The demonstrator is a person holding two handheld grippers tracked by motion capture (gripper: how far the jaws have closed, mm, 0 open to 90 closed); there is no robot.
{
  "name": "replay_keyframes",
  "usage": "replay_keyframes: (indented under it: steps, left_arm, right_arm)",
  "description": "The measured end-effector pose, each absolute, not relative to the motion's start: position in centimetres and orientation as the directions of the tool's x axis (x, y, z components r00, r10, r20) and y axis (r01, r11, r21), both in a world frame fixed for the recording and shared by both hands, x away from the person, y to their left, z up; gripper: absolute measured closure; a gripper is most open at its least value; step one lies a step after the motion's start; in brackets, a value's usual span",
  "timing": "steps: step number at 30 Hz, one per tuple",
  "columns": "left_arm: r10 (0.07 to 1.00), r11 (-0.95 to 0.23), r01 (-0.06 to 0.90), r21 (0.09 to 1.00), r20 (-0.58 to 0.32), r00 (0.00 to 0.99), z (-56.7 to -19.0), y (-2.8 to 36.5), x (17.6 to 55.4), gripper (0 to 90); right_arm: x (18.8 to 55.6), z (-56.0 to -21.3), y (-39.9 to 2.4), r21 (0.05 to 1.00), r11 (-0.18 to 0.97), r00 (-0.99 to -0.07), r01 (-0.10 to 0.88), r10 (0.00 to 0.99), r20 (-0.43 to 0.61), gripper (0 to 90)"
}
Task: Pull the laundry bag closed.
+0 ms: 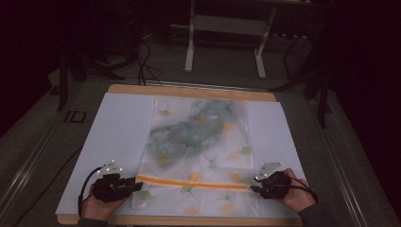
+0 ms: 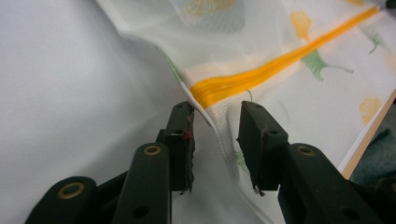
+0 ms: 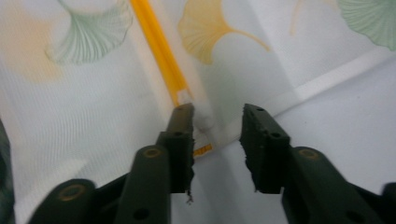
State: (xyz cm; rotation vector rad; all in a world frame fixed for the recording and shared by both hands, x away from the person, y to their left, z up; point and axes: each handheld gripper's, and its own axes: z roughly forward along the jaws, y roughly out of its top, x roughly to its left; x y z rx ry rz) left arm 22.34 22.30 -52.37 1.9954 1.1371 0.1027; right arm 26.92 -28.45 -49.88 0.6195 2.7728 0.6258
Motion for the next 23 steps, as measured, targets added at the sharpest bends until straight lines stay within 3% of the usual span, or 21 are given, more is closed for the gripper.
replay_keyframes:
  steps: [10, 21, 23]
  left_arm:
    - [0.808, -0.178, 0.675, 0.716, -0.286, 0.515, -52.2, 23.8, 22.2, 62.4]
    - [0.916, -0.149, 0.683, 0.715, -0.162, 0.368, -53.3, 24.7, 22.7, 57.1]
    - [0.948, -0.161, 0.705, 0.69, -0.09, 0.305, -53.7, 24.6, 23.3, 54.1]
  right_arm:
    - [27.8, -50.3, -31.1, 0.576, 0.68, -0.797, 0.453, 0.599, -0.08, 53.9]
    - [28.8, -51.5, -32.4, 0.637, 0.514, -0.653, 0.575, 0.757, -0.023, 51.1]
    - [29.1, -52.1, -32.9, 0.656, 0.454, -0.602, 0.603, 0.799, 0.0, 50.6]
